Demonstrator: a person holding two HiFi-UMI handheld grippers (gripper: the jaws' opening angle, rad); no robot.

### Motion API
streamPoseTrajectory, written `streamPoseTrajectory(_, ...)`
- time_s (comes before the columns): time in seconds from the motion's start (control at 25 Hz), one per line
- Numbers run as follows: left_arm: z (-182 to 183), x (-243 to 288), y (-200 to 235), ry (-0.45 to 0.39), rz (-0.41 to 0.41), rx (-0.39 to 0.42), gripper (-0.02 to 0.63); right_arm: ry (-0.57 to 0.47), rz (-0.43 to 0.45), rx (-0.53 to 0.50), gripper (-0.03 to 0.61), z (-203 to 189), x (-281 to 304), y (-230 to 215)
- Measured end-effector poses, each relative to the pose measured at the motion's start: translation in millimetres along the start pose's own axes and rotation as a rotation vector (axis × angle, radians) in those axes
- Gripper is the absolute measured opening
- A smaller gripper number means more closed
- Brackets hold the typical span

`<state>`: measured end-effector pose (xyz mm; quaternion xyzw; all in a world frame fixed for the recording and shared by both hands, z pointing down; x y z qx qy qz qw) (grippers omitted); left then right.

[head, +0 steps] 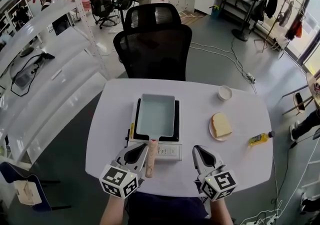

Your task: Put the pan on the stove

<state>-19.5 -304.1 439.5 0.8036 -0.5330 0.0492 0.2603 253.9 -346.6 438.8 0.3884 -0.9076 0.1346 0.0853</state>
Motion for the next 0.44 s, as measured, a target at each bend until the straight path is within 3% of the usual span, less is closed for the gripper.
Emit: streamPoseTrajectory(0.44,-3.1,5.7,-3.2,0.04,-0.015,0.021,0.011,0.001,-0.004,0.01,0.002,-2.1,-0.4,-1.9)
Point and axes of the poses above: the fingertips, and each gripper's own axes: x forward along the fingers, y to its left, z out of its top, the point moved 10 cm from there along -x, backward along the fingers, and after that the axes turned 5 degrees about -x, right-handed, at the moved point
